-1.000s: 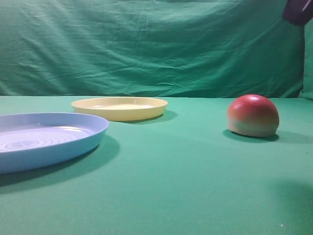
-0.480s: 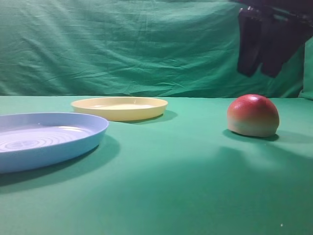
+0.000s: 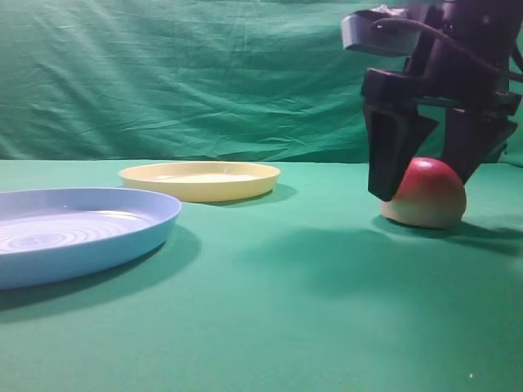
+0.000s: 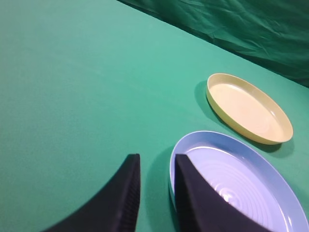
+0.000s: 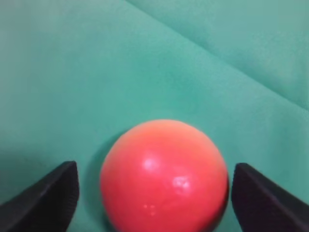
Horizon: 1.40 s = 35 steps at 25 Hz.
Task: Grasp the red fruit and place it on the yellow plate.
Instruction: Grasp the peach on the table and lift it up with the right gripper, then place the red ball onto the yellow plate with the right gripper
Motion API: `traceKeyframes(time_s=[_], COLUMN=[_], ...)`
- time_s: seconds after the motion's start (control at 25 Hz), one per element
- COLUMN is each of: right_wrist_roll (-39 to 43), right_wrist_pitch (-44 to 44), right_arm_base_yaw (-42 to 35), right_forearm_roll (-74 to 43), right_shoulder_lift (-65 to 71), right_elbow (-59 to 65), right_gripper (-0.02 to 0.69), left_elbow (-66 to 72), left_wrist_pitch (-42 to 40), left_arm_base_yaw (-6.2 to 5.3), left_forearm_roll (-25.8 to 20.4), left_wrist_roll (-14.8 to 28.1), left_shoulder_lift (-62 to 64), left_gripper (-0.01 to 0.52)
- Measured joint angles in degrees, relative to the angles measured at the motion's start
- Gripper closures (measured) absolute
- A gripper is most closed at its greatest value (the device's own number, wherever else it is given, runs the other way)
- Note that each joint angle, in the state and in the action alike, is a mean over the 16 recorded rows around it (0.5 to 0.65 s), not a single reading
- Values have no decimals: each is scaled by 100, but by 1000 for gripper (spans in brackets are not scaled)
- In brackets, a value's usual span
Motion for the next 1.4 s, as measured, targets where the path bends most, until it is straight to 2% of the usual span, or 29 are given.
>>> traceKeyframes(time_s=[0.28, 0.52, 0.72, 1.16, 1.28, 1.4], right_wrist_roll=[0, -3, -58, -222, -240, -241], right_wrist_pitch=[-282, -621, -894, -722, -459, -34], right_arm_base_yaw=[353, 796, 1076, 1199, 1200, 1200], right_forearm_roll=[36, 73, 95, 81, 56, 25], right_shoulder_lift=[162, 684, 1299, 1935, 1738, 1413], right_elbow=[-992, -2128, -2852, -3540, -3660, -3784], right_gripper=[458, 462, 390, 94, 73, 131], left_elbow=[0, 0, 0, 0, 0, 0], left_wrist_pitch=[0, 0, 0, 0, 0, 0], left_arm_base_yaw=[0, 0, 0, 0, 0, 0], left_forearm_roll=[0, 0, 0, 0, 0, 0], left_wrist_roll=[0, 0, 0, 0, 0, 0], left_shoulder_lift=[0, 0, 0, 0, 0, 0], left_gripper=[357, 357, 357, 357, 357, 357])
